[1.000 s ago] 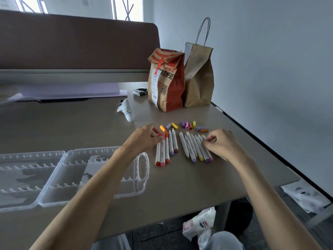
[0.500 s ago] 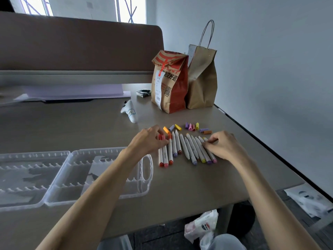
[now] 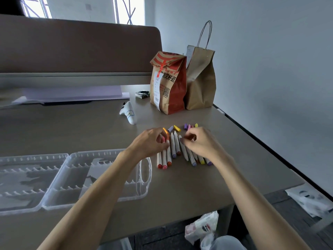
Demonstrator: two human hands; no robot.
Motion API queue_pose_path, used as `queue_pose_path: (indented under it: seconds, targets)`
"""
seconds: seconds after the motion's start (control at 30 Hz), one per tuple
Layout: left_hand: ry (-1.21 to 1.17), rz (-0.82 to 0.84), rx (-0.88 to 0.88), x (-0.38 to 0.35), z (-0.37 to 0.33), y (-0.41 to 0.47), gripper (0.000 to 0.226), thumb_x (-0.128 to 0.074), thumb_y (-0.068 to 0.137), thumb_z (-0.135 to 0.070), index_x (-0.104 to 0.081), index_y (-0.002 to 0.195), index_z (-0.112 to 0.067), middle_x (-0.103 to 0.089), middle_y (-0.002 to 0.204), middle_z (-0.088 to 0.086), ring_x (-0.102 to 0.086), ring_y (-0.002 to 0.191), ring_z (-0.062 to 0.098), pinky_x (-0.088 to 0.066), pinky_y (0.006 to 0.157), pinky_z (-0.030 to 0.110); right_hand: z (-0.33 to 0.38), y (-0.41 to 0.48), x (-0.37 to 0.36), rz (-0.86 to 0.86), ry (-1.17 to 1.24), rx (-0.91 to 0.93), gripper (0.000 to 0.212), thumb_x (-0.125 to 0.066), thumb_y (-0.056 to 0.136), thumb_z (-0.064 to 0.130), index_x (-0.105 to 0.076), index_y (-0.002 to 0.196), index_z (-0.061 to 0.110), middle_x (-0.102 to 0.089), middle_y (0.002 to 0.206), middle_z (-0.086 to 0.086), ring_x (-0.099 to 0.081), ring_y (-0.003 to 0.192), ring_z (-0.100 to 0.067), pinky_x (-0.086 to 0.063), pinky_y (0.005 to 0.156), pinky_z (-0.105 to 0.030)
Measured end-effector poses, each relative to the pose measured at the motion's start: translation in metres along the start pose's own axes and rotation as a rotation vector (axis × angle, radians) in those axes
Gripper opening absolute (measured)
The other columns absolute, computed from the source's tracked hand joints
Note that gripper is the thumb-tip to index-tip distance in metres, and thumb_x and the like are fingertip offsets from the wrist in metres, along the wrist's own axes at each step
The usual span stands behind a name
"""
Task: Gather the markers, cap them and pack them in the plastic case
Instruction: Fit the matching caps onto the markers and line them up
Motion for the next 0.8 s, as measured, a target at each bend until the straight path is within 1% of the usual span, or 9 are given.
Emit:
queue_pose_path:
  seconds: [0.07,0.13,0.27,0.43,0.5,0.6,0.67,0.7,0.8]
  targets:
    - [0.003,0.013,0.041,0.001,0.003,0.000,0.032,-0.068,0.082,-0.036,-0.055,0.108,-0.024,-0.058,0.085,-0.007,-0.057,0.084,0.015,-0.048,0.075,0.032,0.005,0.005,-0.007,0.019,-0.072,-0.010,0.015,-0.065,0.084,0.033,-0.069,0.079,0.020,-0.067,0.078,0.003,-0.064,0.076,-0.015,-0.055,0.071,-0.040]
    - [0.002,0.020,0.075,0.001,0.006,0.002,0.041,-0.068,0.082,-0.038,-0.050,0.116,-0.021,-0.056,0.083,-0.008,-0.057,0.084,0.016,-0.048,0.076,0.033,0.008,0.008,-0.010,0.030,-0.105,-0.035,0.017,-0.064,0.083,0.031,-0.066,0.074,0.016,-0.066,0.073,0.001,-0.064,0.073,-0.018,-0.054,0.066,-0.037]
    - [0.004,0.031,0.104,0.000,0.008,0.002,0.047,-0.069,0.082,-0.040,-0.049,0.120,-0.020,-0.057,0.085,-0.007,-0.058,0.087,0.018,-0.048,0.078,0.034,0.015,0.014,-0.011,0.007,-0.224,-0.080,0.019,-0.061,0.080,0.032,-0.062,0.074,0.014,-0.063,0.075,-0.002,-0.061,0.075,-0.023,-0.038,0.055,-0.030]
    - [0.011,0.051,0.121,-0.002,0.009,0.000,0.047,-0.068,0.082,-0.043,-0.049,0.118,-0.020,-0.061,0.096,-0.001,-0.058,0.089,0.019,-0.047,0.077,0.033,0.019,0.024,-0.013,-0.045,-0.403,-0.130,0.032,-0.059,0.087,0.045,-0.063,0.090,0.013,-0.064,0.090,-0.006,-0.062,0.086,-0.028,-0.039,0.063,-0.031]
    - [0.015,0.057,0.135,-0.003,0.012,0.000,0.047,-0.067,0.081,-0.045,-0.049,0.117,-0.021,-0.063,0.100,0.002,-0.059,0.090,0.020,-0.048,0.077,0.035,0.016,0.026,-0.013,-0.035,-0.394,-0.161,0.032,-0.060,0.087,0.046,-0.060,0.087,0.015,-0.061,0.083,-0.003,-0.060,0.082,-0.027,-0.039,0.063,-0.031]
    - [0.017,0.055,0.146,-0.002,0.012,0.000,0.046,-0.066,0.083,-0.045,-0.049,0.117,-0.020,-0.061,0.098,0.000,-0.058,0.090,0.020,-0.048,0.078,0.034,0.001,0.030,-0.010,-0.004,-0.224,-0.221,0.032,-0.061,0.082,0.044,-0.055,0.068,0.015,-0.056,0.067,-0.001,-0.058,0.069,-0.025,-0.043,0.062,-0.030]
    - [0.010,0.042,0.130,0.000,0.010,-0.001,0.043,-0.066,0.084,-0.043,-0.050,0.116,-0.019,-0.059,0.095,-0.003,-0.057,0.089,0.018,-0.048,0.077,0.033,-0.004,0.029,-0.005,0.015,0.055,-0.193,0.041,-0.064,0.081,0.039,-0.050,0.052,0.014,-0.045,0.049,0.003,-0.048,0.050,-0.017,-0.035,0.056,-0.030]
    - [0.007,0.032,0.122,0.001,0.009,-0.001,0.041,-0.066,0.085,-0.041,-0.050,0.116,-0.019,-0.059,0.093,-0.004,-0.056,0.088,0.018,-0.047,0.077,0.033,-0.005,0.027,0.000,0.001,0.228,-0.173,0.042,-0.066,0.082,0.036,-0.054,0.050,0.011,-0.043,0.046,0.003,-0.043,0.046,-0.013,-0.033,0.054,-0.029]
    - [-0.035,0.001,0.119,0.003,0.010,-0.002,0.032,-0.063,0.087,-0.036,-0.054,0.112,-0.018,-0.059,0.087,-0.006,-0.058,0.088,0.017,-0.048,0.077,0.032,-0.012,0.015,0.024,-0.092,0.661,-0.153,0.029,-0.068,0.089,0.024,-0.071,0.067,0.005,-0.057,0.052,0.002,-0.048,0.049,-0.006,-0.037,0.051,-0.020]
Point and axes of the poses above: each hand's wrist, its own y-axis towards the middle knuckle, its own x-axis out of the back of the hand, z = x × y, the point moved 8 cm from there along y, towards the middle knuckle
